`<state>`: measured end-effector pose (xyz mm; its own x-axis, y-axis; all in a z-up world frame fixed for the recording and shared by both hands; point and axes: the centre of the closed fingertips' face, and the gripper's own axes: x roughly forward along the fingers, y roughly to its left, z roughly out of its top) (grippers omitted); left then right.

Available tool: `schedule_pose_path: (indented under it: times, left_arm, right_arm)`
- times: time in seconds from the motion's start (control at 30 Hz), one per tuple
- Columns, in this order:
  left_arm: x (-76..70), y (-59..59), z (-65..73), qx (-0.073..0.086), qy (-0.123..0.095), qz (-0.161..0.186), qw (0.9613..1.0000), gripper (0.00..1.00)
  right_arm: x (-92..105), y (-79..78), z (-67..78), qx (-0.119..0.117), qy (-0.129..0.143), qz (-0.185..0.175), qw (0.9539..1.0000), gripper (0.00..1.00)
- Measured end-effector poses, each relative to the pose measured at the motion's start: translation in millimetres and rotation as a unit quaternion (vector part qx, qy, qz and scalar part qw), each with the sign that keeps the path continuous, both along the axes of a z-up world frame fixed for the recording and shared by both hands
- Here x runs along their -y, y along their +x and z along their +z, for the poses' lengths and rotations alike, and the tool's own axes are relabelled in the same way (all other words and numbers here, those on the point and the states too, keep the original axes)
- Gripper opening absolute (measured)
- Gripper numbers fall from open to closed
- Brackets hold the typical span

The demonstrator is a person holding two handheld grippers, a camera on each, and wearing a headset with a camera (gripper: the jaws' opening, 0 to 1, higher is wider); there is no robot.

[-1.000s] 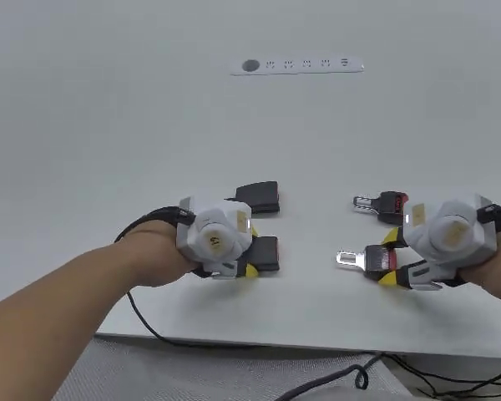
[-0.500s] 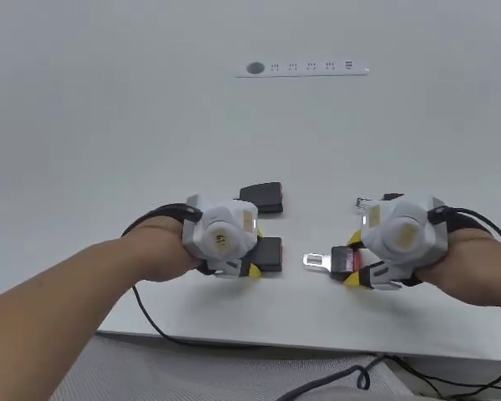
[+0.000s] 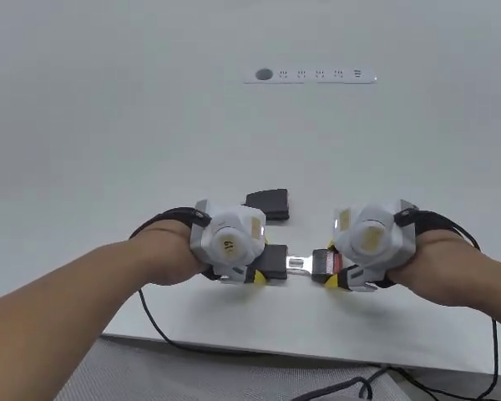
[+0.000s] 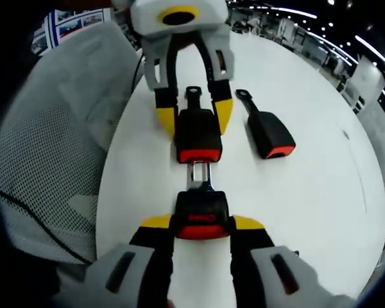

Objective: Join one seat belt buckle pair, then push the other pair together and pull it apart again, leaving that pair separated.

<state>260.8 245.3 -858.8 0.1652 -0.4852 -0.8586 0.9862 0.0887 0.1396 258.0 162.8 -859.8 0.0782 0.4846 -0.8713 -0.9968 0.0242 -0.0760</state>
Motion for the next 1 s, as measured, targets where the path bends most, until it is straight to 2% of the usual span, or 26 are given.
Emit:
schedule_pose_path:
  times: [0.17, 0.27, 0.43, 0.9, 1.0]
  left_arm:
    - [0.6, -0.1, 0.0, -0.001, 0.002, -0.005, 1.0, 0.34]
    - [1.0, 0.2, -0.1, -0.002, 0.003, -0.007, 1.0, 0.34]
    - [0.9, -0.6, 0.0, -0.001, 0.006, -0.011, 0.9999, 0.33]
    - [0.7, -1.7, -0.1, -0.006, 0.002, -0.018, 0.9998, 0.33]
    - [-0.8, -2.7, -1.1, -0.008, 0.011, -0.017, 0.9998, 0.32]
  right_arm:
    - [-8.5, 0.0, 0.8, 0.003, 0.011, 0.003, 0.9999, 0.33]
    - [-14.5, -1.9, 0.9, -0.003, 0.019, 0.0, 0.9998, 0.33]
    - [-13.3, -1.1, 1.9, -0.012, 0.033, -0.013, 0.9993, 0.32]
    - [-32.2, -2.6, 3.4, -0.014, 0.036, -0.012, 0.9992, 0.31]
    - [-34.4, -2.3, 1.8, -0.019, 0.038, -0.021, 0.9989, 0.31]
